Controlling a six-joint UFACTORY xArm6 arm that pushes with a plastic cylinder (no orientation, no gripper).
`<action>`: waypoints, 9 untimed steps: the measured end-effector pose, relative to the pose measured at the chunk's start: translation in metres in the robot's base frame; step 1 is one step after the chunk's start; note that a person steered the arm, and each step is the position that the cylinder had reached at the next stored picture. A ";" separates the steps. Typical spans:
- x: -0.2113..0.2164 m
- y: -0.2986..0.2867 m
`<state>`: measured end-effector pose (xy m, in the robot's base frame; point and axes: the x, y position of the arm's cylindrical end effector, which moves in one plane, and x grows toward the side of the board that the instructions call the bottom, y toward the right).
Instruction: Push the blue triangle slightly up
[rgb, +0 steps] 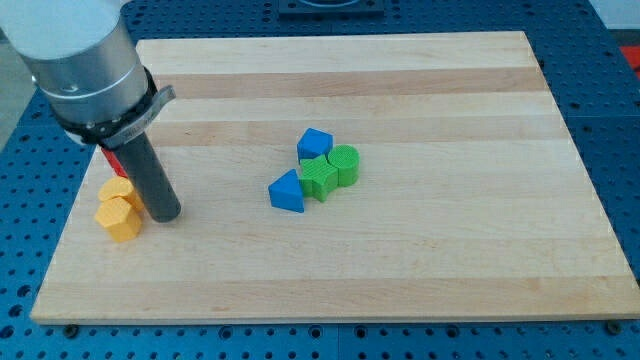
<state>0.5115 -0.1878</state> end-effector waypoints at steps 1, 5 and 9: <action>0.012 0.017; 0.016 0.151; -0.008 0.155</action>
